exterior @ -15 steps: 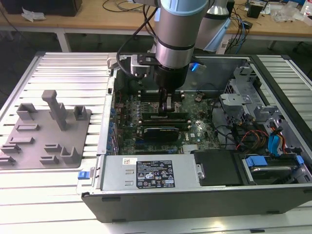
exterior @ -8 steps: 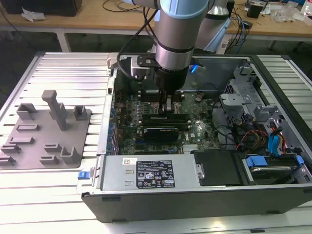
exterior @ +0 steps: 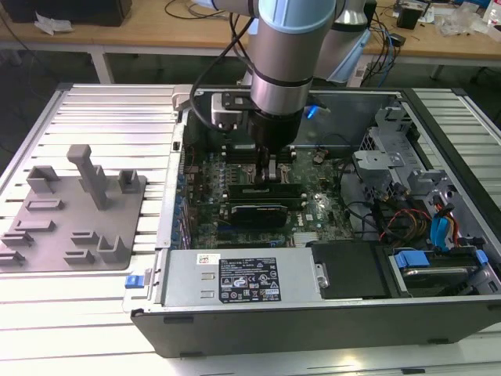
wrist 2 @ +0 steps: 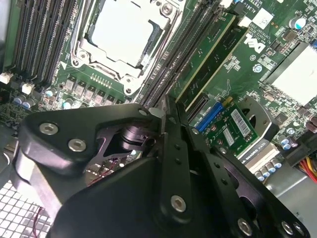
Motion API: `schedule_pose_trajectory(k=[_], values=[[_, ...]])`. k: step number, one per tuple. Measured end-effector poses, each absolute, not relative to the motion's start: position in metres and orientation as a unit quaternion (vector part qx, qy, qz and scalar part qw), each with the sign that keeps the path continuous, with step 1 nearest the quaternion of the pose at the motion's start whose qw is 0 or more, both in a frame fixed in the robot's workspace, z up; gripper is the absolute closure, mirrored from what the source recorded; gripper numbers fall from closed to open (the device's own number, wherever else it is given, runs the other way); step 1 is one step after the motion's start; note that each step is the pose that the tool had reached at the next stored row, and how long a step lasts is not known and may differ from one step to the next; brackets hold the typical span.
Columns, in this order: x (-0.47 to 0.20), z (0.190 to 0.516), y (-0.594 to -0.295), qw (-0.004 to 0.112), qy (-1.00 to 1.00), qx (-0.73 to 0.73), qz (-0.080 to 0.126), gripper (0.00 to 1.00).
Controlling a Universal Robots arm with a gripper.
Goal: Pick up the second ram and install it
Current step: 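Insert the second ram into the second slot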
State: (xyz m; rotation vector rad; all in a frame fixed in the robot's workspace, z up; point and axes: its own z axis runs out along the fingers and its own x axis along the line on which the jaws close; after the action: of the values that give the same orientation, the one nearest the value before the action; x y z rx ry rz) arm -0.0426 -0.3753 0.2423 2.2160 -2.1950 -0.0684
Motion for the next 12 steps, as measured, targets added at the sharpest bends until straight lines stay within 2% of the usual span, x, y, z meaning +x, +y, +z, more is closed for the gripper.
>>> schedule_pose_trajectory(k=[12], values=[[-0.0425,0.2371,-0.3758,0.011,-0.706,0.708,-0.022,0.91]])
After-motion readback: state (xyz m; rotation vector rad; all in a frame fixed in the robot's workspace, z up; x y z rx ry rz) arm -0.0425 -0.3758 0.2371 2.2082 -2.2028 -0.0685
